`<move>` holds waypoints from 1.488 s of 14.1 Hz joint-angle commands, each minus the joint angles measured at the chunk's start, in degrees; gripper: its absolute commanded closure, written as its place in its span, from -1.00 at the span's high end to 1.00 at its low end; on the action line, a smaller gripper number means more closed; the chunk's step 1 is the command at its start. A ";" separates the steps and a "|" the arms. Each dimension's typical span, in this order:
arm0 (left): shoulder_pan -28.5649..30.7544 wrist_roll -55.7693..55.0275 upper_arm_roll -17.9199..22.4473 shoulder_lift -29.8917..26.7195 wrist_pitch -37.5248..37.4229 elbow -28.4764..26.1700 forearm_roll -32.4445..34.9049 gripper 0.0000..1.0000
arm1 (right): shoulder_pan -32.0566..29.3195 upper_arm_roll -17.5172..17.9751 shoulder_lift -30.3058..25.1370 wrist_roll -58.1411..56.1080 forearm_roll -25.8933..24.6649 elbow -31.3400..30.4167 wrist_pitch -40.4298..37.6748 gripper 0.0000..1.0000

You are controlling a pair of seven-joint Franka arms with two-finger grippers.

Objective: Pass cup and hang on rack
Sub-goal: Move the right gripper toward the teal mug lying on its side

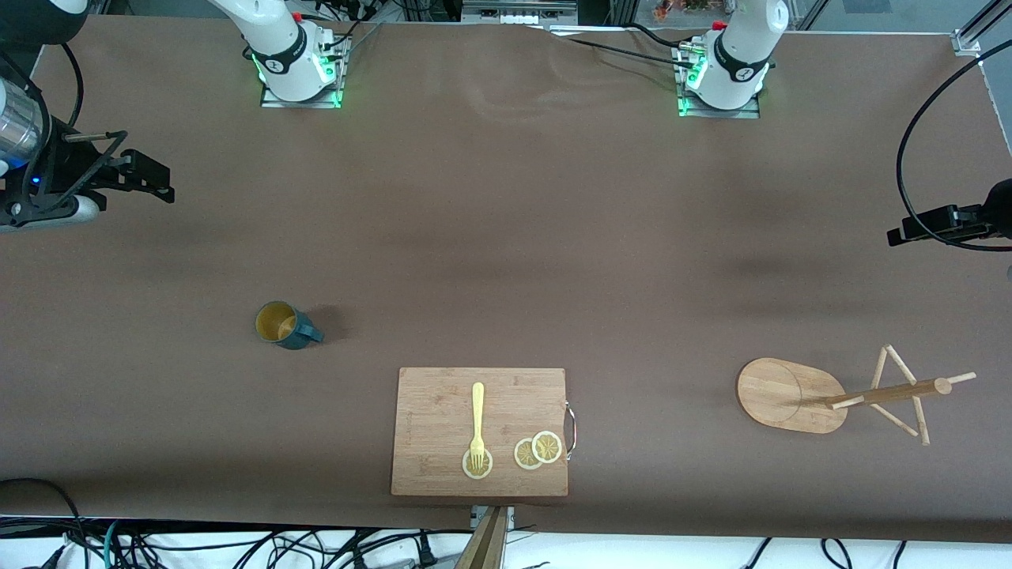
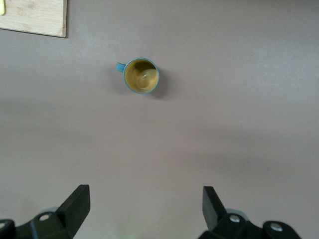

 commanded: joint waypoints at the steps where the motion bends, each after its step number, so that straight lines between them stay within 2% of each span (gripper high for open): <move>1: -1.27 0.01 -0.48 0.55 -0.62 1.99 -0.56 1.00 | -0.89 0.91 -1.33 0.47 0.93 -0.25 -1.80 1.00; 5: -2.68 -0.17 -0.66 0.55 -0.71 3.04 0.14 1.00 | -0.80 0.82 -1.16 0.38 0.41 0.62 -1.20 1.00; 8: -6.46 -0.17 -0.57 0.46 -0.88 3.22 4.97 1.00 | -0.80 0.74 -0.72 0.47 0.50 1.86 -1.81 1.00; 21: -8.58 -0.26 -0.75 0.11 -0.89 4.63 7.70 1.00 | -0.71 0.65 0.07 -0.67 0.05 0.54 -2.43 1.00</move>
